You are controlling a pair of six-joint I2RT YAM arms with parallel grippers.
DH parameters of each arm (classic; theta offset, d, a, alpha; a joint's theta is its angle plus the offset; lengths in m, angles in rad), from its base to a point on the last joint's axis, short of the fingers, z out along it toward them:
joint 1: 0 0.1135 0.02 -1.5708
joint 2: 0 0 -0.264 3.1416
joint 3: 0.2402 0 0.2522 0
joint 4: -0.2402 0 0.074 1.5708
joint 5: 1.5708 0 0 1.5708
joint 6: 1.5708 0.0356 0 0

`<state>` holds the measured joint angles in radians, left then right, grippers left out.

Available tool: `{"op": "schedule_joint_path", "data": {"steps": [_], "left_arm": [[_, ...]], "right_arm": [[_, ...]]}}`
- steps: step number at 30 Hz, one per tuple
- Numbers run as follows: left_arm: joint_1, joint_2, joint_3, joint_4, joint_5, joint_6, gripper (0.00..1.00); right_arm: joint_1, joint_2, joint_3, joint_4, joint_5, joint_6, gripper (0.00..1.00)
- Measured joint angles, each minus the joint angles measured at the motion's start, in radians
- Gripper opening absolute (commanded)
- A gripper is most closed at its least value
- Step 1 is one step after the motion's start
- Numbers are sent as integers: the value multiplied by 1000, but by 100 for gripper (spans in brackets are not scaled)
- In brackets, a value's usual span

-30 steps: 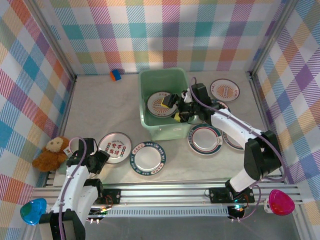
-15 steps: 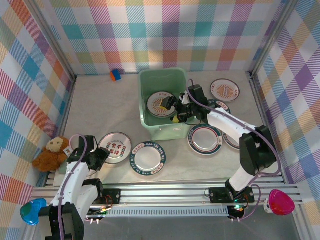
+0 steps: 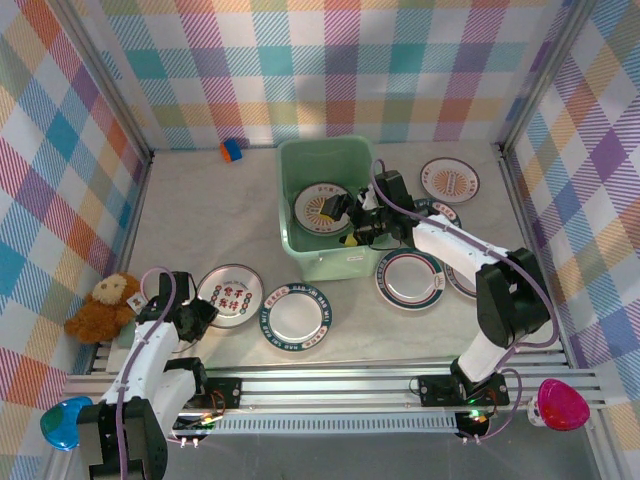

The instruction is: Place the plates into the plastic bin on the countertop

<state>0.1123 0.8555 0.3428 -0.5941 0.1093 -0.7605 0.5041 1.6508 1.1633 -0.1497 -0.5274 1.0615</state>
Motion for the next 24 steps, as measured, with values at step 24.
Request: {"op": "schedule_joint_path", "data": {"steps": [24], "left_arm": [[-1, -177, 38, -17, 28, -10, 0]], "right_arm": [[0, -21, -4, 0, 8, 0, 99]]}}
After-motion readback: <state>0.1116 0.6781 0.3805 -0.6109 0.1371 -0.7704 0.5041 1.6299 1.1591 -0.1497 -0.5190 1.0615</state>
